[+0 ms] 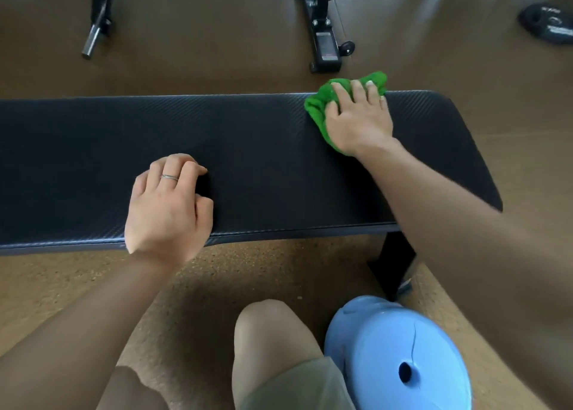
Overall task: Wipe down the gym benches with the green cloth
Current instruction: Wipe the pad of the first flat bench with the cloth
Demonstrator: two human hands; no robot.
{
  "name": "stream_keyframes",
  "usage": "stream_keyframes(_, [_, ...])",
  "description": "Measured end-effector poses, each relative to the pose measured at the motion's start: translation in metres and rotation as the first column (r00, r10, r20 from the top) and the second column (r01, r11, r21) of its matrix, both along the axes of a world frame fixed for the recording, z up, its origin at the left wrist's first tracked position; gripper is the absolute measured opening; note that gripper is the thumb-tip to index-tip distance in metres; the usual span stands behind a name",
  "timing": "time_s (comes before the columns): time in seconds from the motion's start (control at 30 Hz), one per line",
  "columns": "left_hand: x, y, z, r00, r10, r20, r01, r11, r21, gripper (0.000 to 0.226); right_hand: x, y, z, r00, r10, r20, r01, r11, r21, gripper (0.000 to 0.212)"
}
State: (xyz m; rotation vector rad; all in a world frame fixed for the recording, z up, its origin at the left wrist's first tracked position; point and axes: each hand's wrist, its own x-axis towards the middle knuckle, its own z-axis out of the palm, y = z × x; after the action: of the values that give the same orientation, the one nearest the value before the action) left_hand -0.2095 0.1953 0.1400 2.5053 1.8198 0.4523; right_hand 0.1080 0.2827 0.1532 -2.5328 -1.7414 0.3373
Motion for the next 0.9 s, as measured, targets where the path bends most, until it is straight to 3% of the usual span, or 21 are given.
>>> stream_keyframes(0.1, [0.0, 0.001, 0.0, 1.0, 0.004, -0.003, -0.004, 1.0, 0.005, 0.042, -0.053, -0.007, 0.0, 1.0, 0.016, 0.002, -0.016, 1.0, 0.019, 0.062])
stream_keyframes(0.2, [0.0, 0.001, 0.0, 1.0, -0.005, -0.009, 0.005, 1.0, 0.018, 0.04, -0.115, -0.042, -0.004, 0.974, 0.224, -0.024, -0.22, 0.969, 0.114, 0.061])
stream_keyframes(0.3, [0.0, -0.001, 0.0, 1.0, -0.001, -0.012, 0.001, 1.0, 0.018, 0.038, -0.12, -0.069, -0.007, 0.917, 0.397, -0.043, -0.386, 0.909, 0.158, 0.057])
stream_keyframes(0.37, [0.0, -0.002, 0.001, 1.0, 0.005, -0.007, -0.005, 1.0, 0.014, 0.038, -0.084, -0.066, -0.007, 0.919, 0.393, -0.015, -0.389, 0.913, 0.119, 0.056])
stream_keyframes(0.47, [0.001, -0.002, 0.001, 1.0, 0.009, 0.0, -0.009, 1.0, 0.008, 0.042, -0.02, -0.053, -0.001, 0.981, 0.196, 0.002, -0.196, 0.98, 0.046, 0.058])
stream_keyframes(0.6, [-0.001, 0.0, -0.001, 1.0, 0.003, -0.007, -0.003, 1.0, 0.011, 0.045, -0.041, -0.049, -0.002, 0.996, 0.087, 0.016, -0.087, 0.995, 0.041, 0.061])
stream_keyframes(0.77, [-0.002, -0.002, -0.002, 1.0, 0.005, -0.001, -0.005, 0.999, 0.038, 0.041, -0.139, -0.093, -0.007, 0.922, 0.385, -0.029, -0.378, 0.914, 0.146, 0.06])
stream_keyframes(0.9, [-0.001, -0.001, -0.002, 0.999, 0.008, 0.031, -0.009, 1.0, 0.021, 0.04, -0.107, -0.095, -0.005, 0.878, 0.475, -0.054, -0.465, 0.875, 0.136, 0.056])
